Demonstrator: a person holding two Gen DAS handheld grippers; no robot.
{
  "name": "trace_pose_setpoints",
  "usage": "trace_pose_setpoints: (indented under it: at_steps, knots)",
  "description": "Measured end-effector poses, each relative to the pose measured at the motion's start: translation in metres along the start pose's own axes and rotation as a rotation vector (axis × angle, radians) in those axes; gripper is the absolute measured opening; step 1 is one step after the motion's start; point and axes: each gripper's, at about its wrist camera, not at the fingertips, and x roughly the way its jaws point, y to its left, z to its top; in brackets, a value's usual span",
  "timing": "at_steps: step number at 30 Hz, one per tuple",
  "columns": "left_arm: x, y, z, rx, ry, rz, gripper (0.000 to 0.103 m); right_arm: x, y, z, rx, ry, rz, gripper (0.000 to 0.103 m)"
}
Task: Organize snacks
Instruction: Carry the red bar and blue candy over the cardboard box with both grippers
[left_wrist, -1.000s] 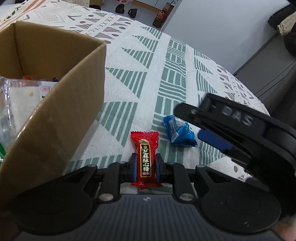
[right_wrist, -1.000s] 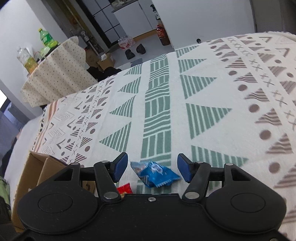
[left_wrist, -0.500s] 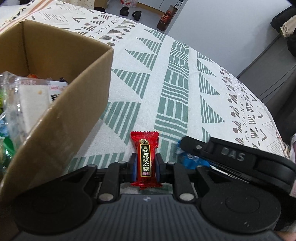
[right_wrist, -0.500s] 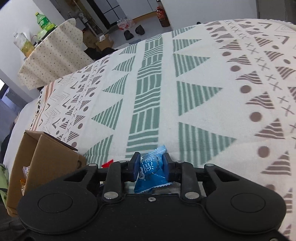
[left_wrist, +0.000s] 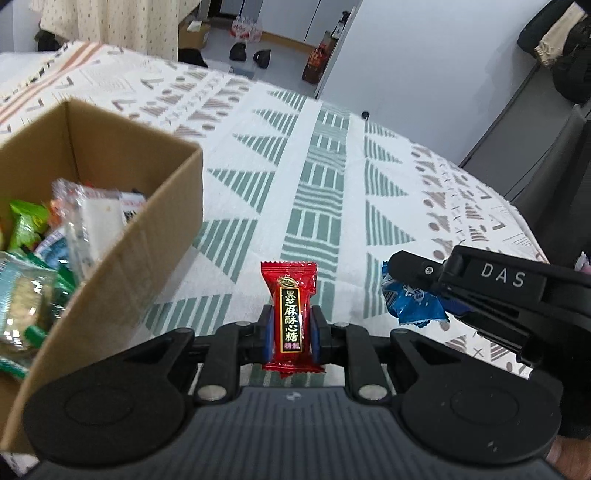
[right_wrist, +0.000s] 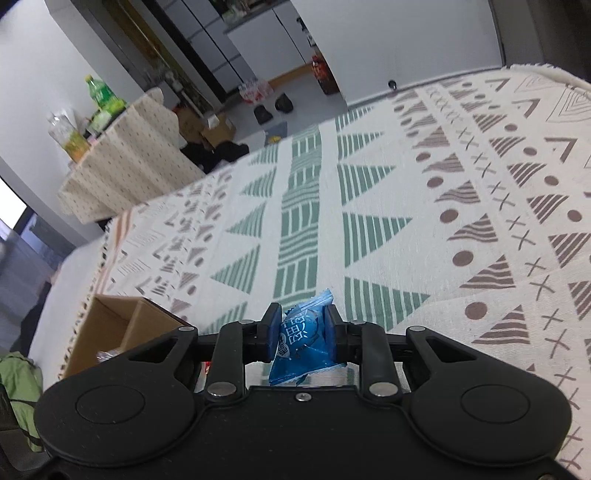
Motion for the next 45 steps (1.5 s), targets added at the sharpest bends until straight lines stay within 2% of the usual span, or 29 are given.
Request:
trace_pose_setpoints:
  at_steps: [21,34,45]
  knots:
    - [-0.089,0.019,0.013,-0.029,-0.184,0.042,0.018,-0.058,0.041,-0.010,-0.052,-0.118,0.104,0.024]
    - [-0.133,0.065,0.024,-0.084,-0.249,0.070,0.018,-0.067,0.085,-0.023,-0.122,-0.134,0.144,0.024]
    - [-0.154,0.109,0.029,-0.143,-0.270,0.096,0.018,-0.066,0.122,-0.038,-0.197,-0.120,0.164,0.024]
